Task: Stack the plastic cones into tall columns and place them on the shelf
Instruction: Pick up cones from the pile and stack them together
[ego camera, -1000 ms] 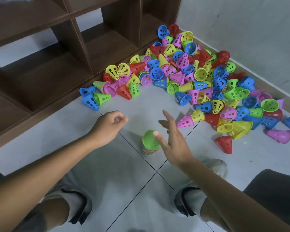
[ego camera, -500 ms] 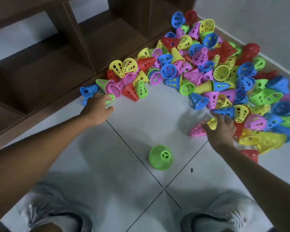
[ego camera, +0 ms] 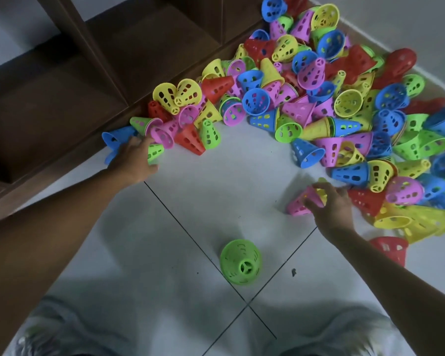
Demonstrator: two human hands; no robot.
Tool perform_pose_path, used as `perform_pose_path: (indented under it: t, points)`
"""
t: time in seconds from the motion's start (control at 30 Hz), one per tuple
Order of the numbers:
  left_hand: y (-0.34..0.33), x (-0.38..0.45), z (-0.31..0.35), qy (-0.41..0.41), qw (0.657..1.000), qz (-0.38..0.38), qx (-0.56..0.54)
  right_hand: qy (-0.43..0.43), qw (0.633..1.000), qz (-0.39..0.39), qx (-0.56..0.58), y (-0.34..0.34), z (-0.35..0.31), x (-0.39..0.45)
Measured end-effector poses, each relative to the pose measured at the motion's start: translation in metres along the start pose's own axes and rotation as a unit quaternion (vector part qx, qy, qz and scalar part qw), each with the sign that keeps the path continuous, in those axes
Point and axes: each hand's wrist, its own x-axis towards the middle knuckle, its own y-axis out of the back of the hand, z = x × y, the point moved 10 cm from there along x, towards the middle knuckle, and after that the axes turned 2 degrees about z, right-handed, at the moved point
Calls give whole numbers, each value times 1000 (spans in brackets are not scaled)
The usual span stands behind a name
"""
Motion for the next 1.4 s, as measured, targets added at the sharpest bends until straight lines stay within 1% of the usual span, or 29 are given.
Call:
perform_pose_path:
  t: [0.1,0.23,0.37,0.47,0.53,0.67,0.73,0.8,0.87,0.93,1.0,1.1,1.23,1.27,1.33,1.4]
  points:
    - [-8,0,-3,-11,1000,-1,17,-8,1000,-15,21,-5,-3,-3]
    - [-18,-4,-12,-21,999,-8,32,6,999,-13,32,-6,-9,-13]
    - [-25,-16,-19,-32,997,27,59,8,998,-22,49,-11,-16,-24]
    - [-26,-19,-24,-56,996,60,37,9,997,-30,65,-17,-21,-29]
    - [-25,-19,-32,-77,995,64,2,8,997,-32,75,-19,-25,-32]
    - [-11,-21,-37,-92,993,78,-7,15,993,-32,117,-21,-36,-35]
    - [-6,-20,-32,-116,989,59,-64,20,989,-29,144,-20,-42,-33]
    - [-8,-16,-34,-133,981,19,-136,25,982,-33,182,-19,-52,-31]
    - [-7,-13,-39,-131,978,6,-161,19,969,-40,244,-16,-64,-31]
    - [-4,-15,-36,-132,979,-4,-157,29,959,-49,279,-8,-82,-37]
    - [-5,-20,-33,-121,985,-3,-126,38,949,-60,307,0,-102,-45]
    - [-12,-30,-37,-81,993,9,-84,42,937,-74,340,10,-126,-59]
    - [-19,-53,-32,-45,980,-20,-194,42,927,-87,363,29,-152,-81]
    - [-17,-59,-28,-33,969,-23,-243,45,926,-91,363,34,-158,-86]
    - [-13,-73,-15,-13,938,-24,-347,46,924,-98,367,47,-167,-96]
    - [-4,-84,3,-5,909,-22,-416,47,922,-90,373,62,-174,-106]
